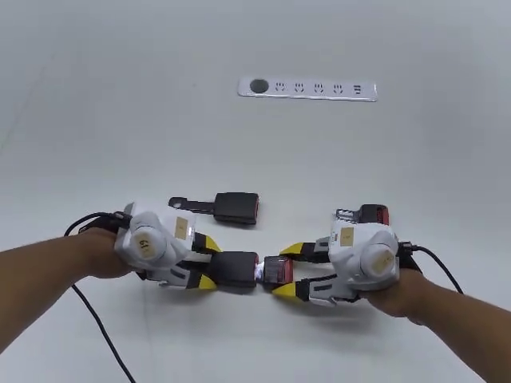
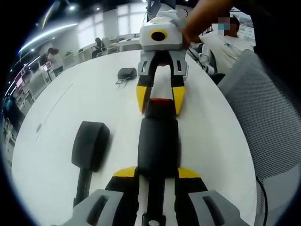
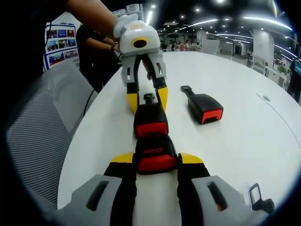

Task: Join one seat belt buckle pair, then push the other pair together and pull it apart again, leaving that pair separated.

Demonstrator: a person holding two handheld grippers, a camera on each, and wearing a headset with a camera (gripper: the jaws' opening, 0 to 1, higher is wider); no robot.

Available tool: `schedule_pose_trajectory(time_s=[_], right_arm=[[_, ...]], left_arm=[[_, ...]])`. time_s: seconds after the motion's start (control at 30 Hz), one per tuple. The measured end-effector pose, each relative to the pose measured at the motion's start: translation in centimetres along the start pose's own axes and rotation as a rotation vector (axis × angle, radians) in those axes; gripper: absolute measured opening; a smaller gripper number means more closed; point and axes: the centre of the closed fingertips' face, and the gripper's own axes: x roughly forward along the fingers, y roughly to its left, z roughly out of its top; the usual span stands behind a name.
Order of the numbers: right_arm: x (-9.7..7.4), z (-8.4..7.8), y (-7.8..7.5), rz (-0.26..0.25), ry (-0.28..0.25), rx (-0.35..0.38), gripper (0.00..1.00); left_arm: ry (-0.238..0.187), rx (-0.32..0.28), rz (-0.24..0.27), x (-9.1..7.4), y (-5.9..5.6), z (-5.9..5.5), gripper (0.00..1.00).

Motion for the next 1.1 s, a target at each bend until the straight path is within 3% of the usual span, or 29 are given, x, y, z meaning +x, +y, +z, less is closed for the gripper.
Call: schedule_pose_trajectory(time_s=[0.6,0.7,0.97,1.1], right_arm=[[-0.01,-0.15,-0.11,0.004,-0.027,0.016,0.32],[-0.01,-0.06,-0.06,0.002,-0.021,0.008,0.33],[0.02,0.04,0.01,-0.013,0.003,0.003,0.34],[0.07,-0.23,0.05,-0.035,0.052,-0.029,0.34]], left_arm=[[-0.01,-0.003,-0.003,-0.12,0.04,-0.08,0.29],[0.021,0.016,-0.012,-0.1,0.05,-0.07,0.3],[0.049,0.011,-0.006,-0.26,0.26,-0.13,0.31],[0.075,0.043,0.005,-0.14,-0.02,0.16,0.31]])
